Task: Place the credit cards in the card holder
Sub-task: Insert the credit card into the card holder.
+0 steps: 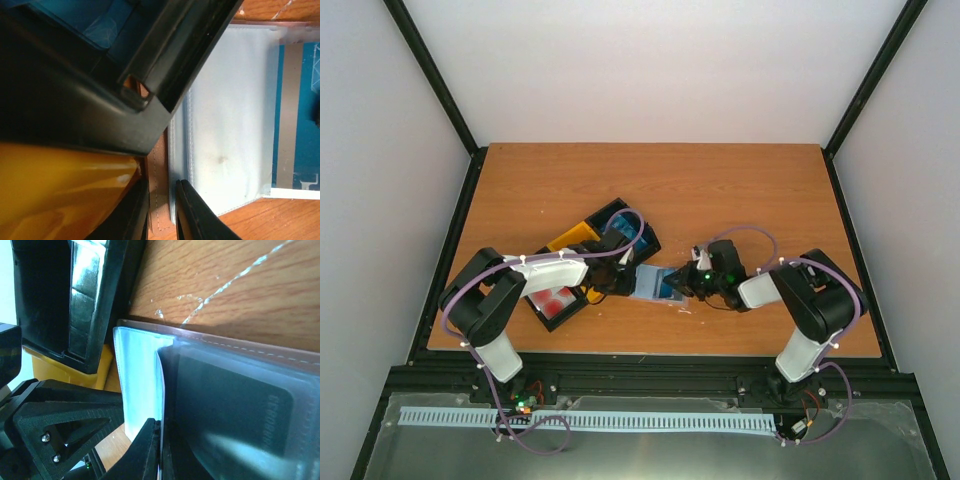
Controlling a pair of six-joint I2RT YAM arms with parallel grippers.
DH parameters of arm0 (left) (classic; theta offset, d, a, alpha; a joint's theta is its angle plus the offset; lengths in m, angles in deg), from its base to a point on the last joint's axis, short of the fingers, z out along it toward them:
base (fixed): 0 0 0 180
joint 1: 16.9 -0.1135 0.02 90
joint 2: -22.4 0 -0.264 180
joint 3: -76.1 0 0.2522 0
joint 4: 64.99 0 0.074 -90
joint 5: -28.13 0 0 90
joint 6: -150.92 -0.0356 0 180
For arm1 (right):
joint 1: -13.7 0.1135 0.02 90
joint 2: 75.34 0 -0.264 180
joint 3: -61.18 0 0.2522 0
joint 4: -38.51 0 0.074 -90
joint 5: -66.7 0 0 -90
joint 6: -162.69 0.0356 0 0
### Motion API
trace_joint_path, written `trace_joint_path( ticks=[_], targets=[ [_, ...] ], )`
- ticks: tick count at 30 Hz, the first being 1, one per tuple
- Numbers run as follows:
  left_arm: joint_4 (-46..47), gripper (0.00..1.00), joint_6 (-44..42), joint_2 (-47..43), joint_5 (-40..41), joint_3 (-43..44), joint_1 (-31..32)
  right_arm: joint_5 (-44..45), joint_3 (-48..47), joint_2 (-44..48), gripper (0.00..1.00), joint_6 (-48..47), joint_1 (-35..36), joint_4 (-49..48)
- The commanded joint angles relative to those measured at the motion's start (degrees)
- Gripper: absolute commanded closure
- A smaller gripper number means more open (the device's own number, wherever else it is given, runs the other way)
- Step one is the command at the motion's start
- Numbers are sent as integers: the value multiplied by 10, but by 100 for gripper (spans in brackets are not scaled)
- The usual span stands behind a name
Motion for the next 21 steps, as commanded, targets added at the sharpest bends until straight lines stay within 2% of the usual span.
trace_joint_path(
  ticks=[1, 10, 17, 21],
  targets=[
    [-5, 84, -10, 23, 2, 3, 1, 16, -12, -17, 97, -16, 16, 15],
    [-8, 84, -11, 22, 3, 3, 1, 17, -33, -53, 96, -10, 32, -1],
    [-9, 84, -9, 20, 6, 2, 1, 63, -27, -44, 85, 17, 47, -32],
    [-9, 84, -8, 19, 6, 2, 1, 82, -17, -44, 75, 44, 59, -65]
  ],
)
